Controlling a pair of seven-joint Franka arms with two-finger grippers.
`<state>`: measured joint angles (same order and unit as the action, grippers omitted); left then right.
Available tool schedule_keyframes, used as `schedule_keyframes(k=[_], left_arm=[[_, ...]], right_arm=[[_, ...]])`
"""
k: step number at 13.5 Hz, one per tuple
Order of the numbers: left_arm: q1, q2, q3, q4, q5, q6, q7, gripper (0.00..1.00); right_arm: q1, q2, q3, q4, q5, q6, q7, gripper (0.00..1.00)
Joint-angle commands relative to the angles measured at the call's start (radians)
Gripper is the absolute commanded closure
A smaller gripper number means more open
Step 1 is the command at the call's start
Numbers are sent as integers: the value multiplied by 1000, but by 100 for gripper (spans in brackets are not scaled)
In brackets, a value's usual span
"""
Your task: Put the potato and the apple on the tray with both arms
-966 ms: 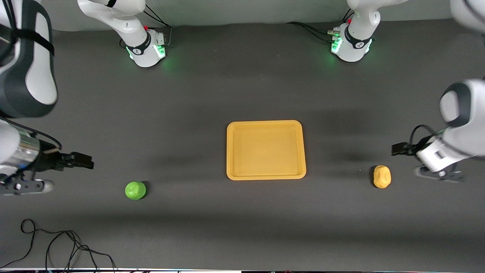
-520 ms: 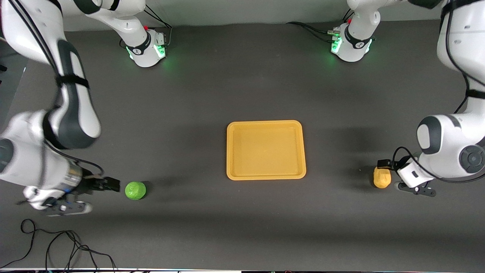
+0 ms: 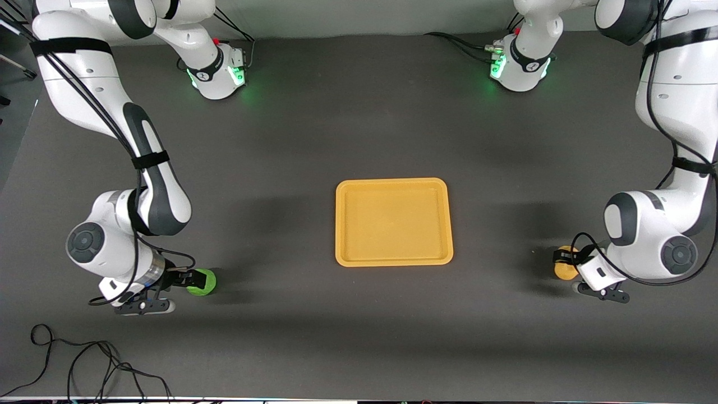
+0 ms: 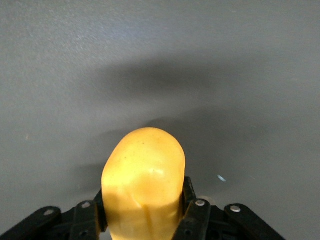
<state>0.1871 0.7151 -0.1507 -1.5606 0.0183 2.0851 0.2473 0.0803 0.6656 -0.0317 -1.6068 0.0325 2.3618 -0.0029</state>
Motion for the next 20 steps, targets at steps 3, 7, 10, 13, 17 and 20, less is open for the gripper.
schedule_keyframes(k=[3,7,10,13,17,20], left_arm=[[-124,-98,-19,14,-15,-134,-280,80],[-199,-102,-130,14,-15,-105,-537,76],[-297,-66,-155,-39,-15,44,-676,75],[-353,-46,-153,-90,-14,125,-717,69],[-396,-42,-153,-131,-14,128,-743,50],[-402,-43,-153,-144,-14,108,-755,24]], right_arm=[[-1,61,0,-19,9,68,-3,0],[1,61,0,-16,9,70,-3,29],[-1,61,-2,-15,9,68,-11,54],[-1,57,0,-10,9,60,-11,54],[4,-165,-4,-7,7,-239,-19,54],[7,-357,-8,-4,6,-474,-22,54]])
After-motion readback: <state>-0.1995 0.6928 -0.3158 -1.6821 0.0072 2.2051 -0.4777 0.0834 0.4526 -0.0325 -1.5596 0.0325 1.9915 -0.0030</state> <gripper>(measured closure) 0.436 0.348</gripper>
